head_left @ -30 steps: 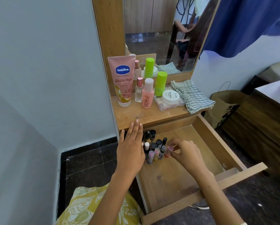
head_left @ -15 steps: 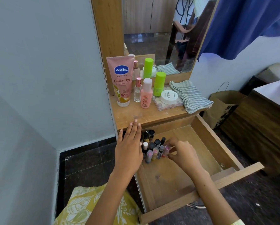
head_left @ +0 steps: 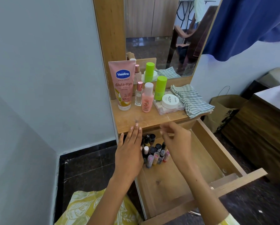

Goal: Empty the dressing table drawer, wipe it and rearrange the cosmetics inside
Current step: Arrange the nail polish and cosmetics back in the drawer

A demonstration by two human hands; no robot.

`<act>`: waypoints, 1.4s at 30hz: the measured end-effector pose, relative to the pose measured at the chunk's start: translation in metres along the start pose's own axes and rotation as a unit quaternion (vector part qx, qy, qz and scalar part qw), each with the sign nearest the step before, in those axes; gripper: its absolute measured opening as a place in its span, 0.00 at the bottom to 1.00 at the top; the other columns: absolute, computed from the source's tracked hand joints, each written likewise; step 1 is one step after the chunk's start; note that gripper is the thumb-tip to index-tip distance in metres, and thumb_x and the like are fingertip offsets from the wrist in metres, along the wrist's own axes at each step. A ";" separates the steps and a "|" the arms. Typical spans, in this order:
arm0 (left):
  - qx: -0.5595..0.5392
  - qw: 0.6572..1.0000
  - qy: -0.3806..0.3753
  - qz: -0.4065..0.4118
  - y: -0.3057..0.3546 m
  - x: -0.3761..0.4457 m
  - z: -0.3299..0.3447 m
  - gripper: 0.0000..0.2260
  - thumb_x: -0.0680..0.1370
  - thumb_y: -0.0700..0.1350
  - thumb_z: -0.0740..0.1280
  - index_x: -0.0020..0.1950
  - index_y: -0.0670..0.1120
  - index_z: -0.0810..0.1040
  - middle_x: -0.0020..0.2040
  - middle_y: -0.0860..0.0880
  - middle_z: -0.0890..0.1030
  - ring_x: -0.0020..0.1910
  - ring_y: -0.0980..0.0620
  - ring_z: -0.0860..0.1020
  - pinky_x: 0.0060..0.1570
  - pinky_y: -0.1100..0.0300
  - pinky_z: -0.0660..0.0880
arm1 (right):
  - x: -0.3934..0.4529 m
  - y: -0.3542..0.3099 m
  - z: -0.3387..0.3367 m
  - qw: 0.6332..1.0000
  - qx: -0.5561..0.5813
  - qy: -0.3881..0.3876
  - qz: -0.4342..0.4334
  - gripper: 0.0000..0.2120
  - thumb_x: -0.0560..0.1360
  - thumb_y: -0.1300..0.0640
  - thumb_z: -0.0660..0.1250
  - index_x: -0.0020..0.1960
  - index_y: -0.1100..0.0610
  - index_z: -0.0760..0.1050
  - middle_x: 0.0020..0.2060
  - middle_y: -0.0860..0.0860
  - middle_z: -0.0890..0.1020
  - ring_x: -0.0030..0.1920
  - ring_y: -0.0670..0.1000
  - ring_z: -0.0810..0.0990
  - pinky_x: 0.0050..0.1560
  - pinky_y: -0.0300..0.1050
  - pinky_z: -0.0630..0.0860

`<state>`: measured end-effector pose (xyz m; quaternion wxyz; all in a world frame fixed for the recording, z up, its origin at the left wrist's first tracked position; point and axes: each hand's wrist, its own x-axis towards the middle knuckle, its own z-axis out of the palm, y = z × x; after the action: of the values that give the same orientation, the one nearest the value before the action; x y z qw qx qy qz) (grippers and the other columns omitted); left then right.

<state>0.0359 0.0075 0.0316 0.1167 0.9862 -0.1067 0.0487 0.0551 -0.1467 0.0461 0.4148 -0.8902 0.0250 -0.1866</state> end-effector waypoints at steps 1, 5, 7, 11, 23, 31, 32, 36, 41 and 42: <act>0.002 1.000 0.000 -0.001 0.000 0.000 0.000 0.30 0.82 0.44 0.53 0.76 0.47 0.37 0.76 0.52 0.35 0.74 0.55 0.36 0.70 0.56 0.35 | 0.010 -0.008 0.004 0.999 0.033 0.004 0.015 0.11 0.72 0.62 0.71 0.54 0.54 0.79 0.43 0.44 0.82 0.43 0.41 0.81 0.47 0.42 0.81; 0.004 1.000 -0.006 -0.004 0.000 0.000 -0.002 0.33 0.80 0.42 0.56 0.76 0.48 0.36 0.76 0.52 0.35 0.75 0.56 0.37 0.72 0.56 0.36 | 0.055 -0.028 0.021 0.997 0.075 0.023 0.027 0.22 0.70 0.56 0.75 0.61 0.57 0.75 0.51 0.44 0.78 0.48 0.43 0.77 0.49 0.39 0.75; 0.002 1.000 -0.011 -0.006 0.001 0.001 -0.003 0.34 0.79 0.42 0.57 0.76 0.48 0.36 0.76 0.51 0.35 0.75 0.56 0.37 0.72 0.56 0.36 | 0.070 -0.034 0.030 0.996 0.076 0.038 0.021 0.23 0.68 0.54 0.77 0.60 0.57 0.75 0.50 0.45 0.80 0.47 0.43 0.77 0.49 0.40 0.75; -0.002 1.000 -0.013 -0.004 0.000 0.001 -0.004 0.35 0.79 0.42 0.57 0.76 0.48 0.36 0.76 0.52 0.35 0.75 0.56 0.37 0.71 0.56 0.35 | 0.080 -0.036 0.045 0.998 0.028 0.060 0.015 0.18 0.68 0.52 0.76 0.55 0.55 0.77 0.45 0.47 0.83 0.41 0.44 0.77 0.41 0.41 0.72; 0.017 0.999 0.015 0.022 -0.005 -0.001 0.003 0.31 0.80 0.44 0.55 0.76 0.47 0.37 0.77 0.50 0.39 0.75 0.54 0.37 0.73 0.53 0.36 | 0.062 -0.039 0.066 0.997 0.072 -0.020 -0.017 0.13 0.64 0.51 0.77 0.47 0.52 0.81 0.39 0.45 0.83 0.40 0.45 0.81 0.44 0.49 0.79; 0.009 0.997 0.069 0.045 -0.025 0.007 -0.002 0.27 0.80 0.46 0.57 0.77 0.44 0.51 0.77 0.46 0.50 0.76 0.51 0.48 0.70 0.54 0.36 | 0.060 -0.034 0.065 0.995 0.082 -0.060 -0.014 0.13 0.65 0.50 0.78 0.47 0.52 0.82 0.38 0.44 0.84 0.37 0.41 0.81 0.44 0.47 0.80; 0.005 0.997 0.066 0.049 -0.026 0.008 -0.001 0.27 0.81 0.46 0.57 0.77 0.44 0.50 0.77 0.46 0.49 0.76 0.51 0.48 0.70 0.54 0.37 | 0.060 -0.033 0.062 0.994 0.084 -0.064 -0.007 0.16 0.64 0.47 0.78 0.48 0.53 0.82 0.38 0.44 0.84 0.37 0.42 0.81 0.44 0.46 0.79; 0.021 0.997 0.058 0.046 -0.024 0.008 0.005 0.29 0.79 0.46 0.61 0.76 0.43 0.51 0.76 0.45 0.55 0.75 0.49 0.51 0.72 0.51 0.45 | 0.064 -0.024 0.047 0.996 0.087 0.003 0.003 0.23 0.65 0.37 0.73 0.49 0.54 0.81 0.39 0.44 0.83 0.39 0.42 0.80 0.43 0.42 0.79; 0.034 0.996 0.068 0.051 -0.026 0.006 0.013 0.34 0.67 0.45 0.75 0.70 0.39 0.68 0.69 0.41 0.70 0.69 0.46 0.68 0.69 0.50 0.57 | 0.078 -0.020 0.046 0.995 0.052 0.088 -0.017 0.15 0.73 0.53 0.72 0.57 0.57 0.78 0.46 0.48 0.82 0.42 0.47 0.80 0.46 0.48 0.79; 0.036 0.995 0.072 0.053 -0.028 0.006 0.015 0.34 0.66 0.45 0.75 0.69 0.39 0.69 0.69 0.41 0.70 0.68 0.46 0.69 0.69 0.50 0.58 | 0.080 -0.021 0.049 0.995 0.047 0.084 -0.015 0.16 0.72 0.54 0.72 0.58 0.57 0.77 0.46 0.49 0.83 0.42 0.47 0.81 0.46 0.47 0.78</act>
<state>0.0489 0.0295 0.0111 0.0854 0.9767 -0.1484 0.1296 0.1447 -0.1134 0.0577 0.4493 -0.8515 0.0372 -0.2676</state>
